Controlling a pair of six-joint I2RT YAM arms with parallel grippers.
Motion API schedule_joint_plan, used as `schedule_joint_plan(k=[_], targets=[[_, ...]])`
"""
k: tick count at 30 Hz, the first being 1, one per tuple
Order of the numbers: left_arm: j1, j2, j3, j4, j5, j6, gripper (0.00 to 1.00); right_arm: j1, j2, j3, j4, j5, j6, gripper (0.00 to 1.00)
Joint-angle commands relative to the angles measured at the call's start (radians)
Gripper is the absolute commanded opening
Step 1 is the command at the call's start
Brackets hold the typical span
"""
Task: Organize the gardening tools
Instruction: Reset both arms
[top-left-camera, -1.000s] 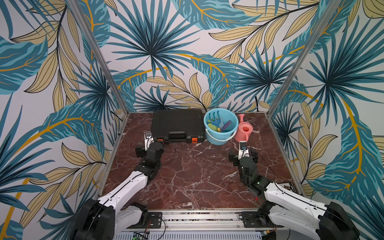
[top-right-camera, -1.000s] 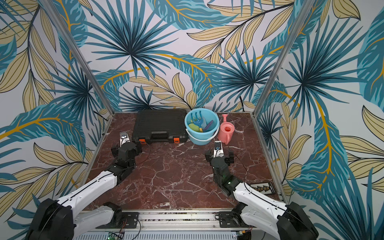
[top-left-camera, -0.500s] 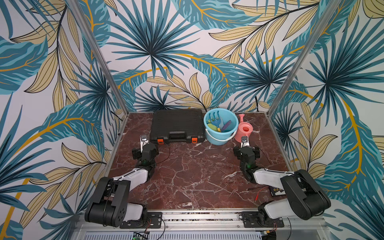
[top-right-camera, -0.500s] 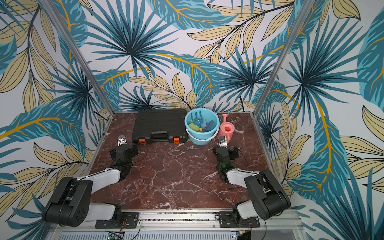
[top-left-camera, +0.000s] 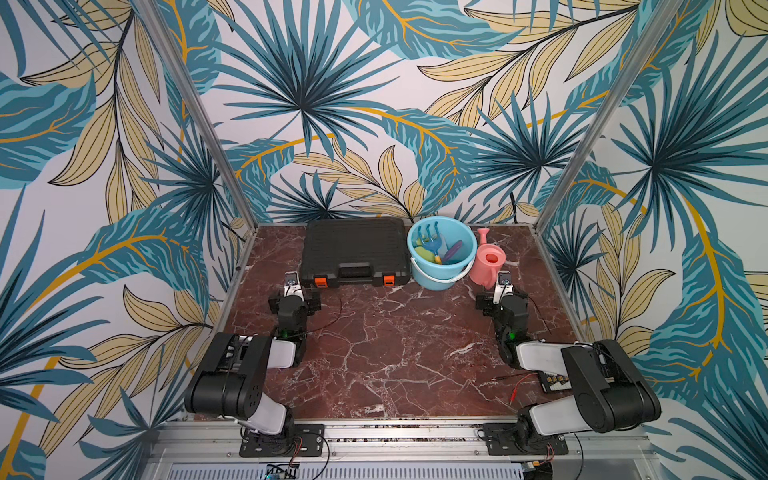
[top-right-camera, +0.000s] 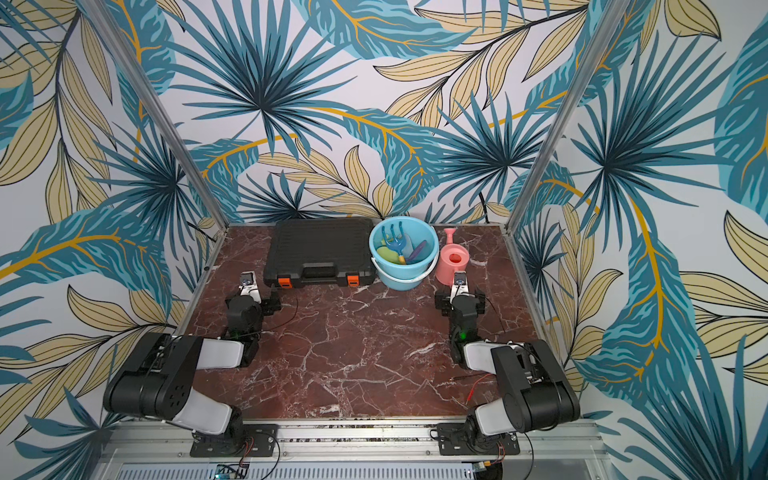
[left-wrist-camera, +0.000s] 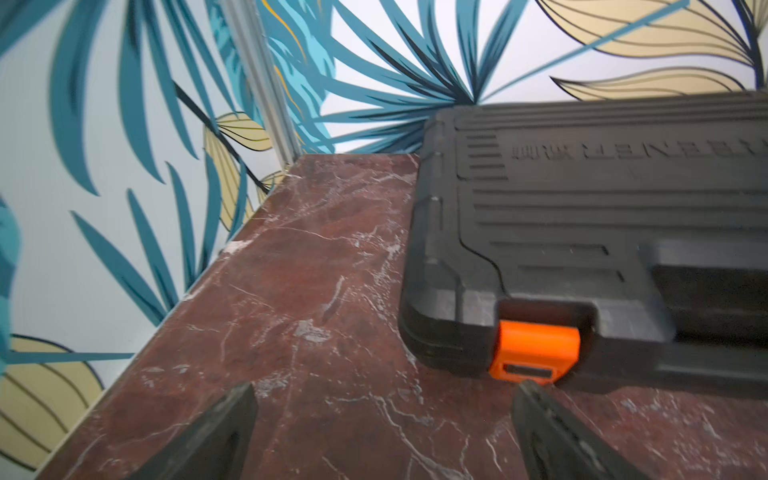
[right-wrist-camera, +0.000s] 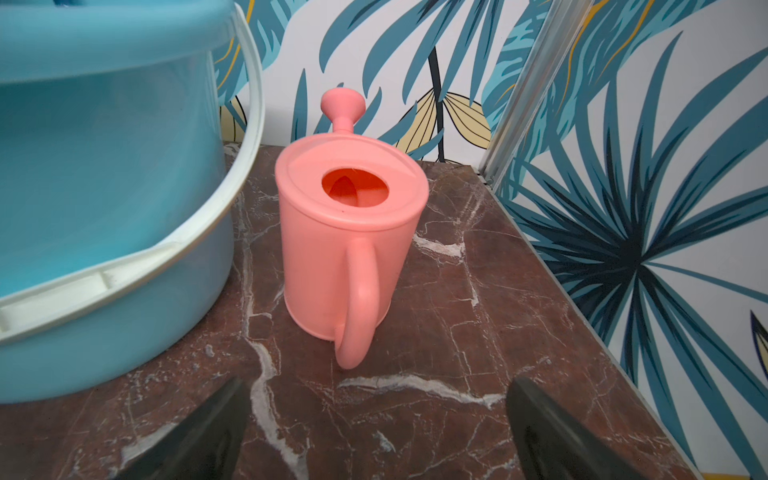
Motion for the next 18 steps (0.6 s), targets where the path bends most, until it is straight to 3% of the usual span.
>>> schedule_joint_plan(k=[1, 2, 4, 9, 14, 18], targets=[[0.005, -0.020, 0.024, 0.009, 0.044, 0.020, 1.00, -0.048, 0.048, 0.019, 0.009, -0.090, 0.061, 1.00], [0.004, -0.012, 0.019, 0.034, 0.044, 0.025, 1.00, -0.055, 0.077, 0.009, 0.078, -0.093, 0.059, 1.00], [0.004, -0.029, 0.031, -0.022, 0.038, 0.014, 1.00, -0.057, 0.054, 0.021, -0.001, -0.103, 0.062, 0.99], [-0.004, -0.024, 0.035, -0.018, 0.032, 0.025, 1.00, -0.057, 0.051, 0.019, 0.014, -0.103, 0.062, 1.00], [-0.008, -0.021, 0.059, -0.059, 0.133, 0.071, 1.00, -0.057, 0.052, 0.018, 0.015, -0.102, 0.061, 1.00], [-0.008, -0.021, 0.061, -0.065, 0.146, 0.077, 1.00, -0.057, 0.052, 0.017, 0.016, -0.103, 0.061, 1.00]])
